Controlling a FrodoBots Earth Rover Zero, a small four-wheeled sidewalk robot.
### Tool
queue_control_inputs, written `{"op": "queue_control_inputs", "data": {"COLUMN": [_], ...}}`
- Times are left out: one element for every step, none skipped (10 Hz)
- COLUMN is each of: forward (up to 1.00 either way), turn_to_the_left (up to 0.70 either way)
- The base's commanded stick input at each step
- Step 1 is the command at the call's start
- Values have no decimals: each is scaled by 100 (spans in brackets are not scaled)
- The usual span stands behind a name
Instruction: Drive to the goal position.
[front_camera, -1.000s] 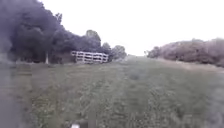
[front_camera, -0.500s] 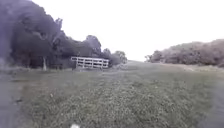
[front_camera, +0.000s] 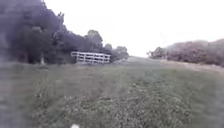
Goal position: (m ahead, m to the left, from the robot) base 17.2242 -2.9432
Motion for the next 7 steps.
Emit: {"op": "queue_control_inputs", "data": {"forward": [70, 70, 70, 70, 70, 70, 70], "turn_to_the_left": [0, 0, 0, 0, 0, 0, 0]}}
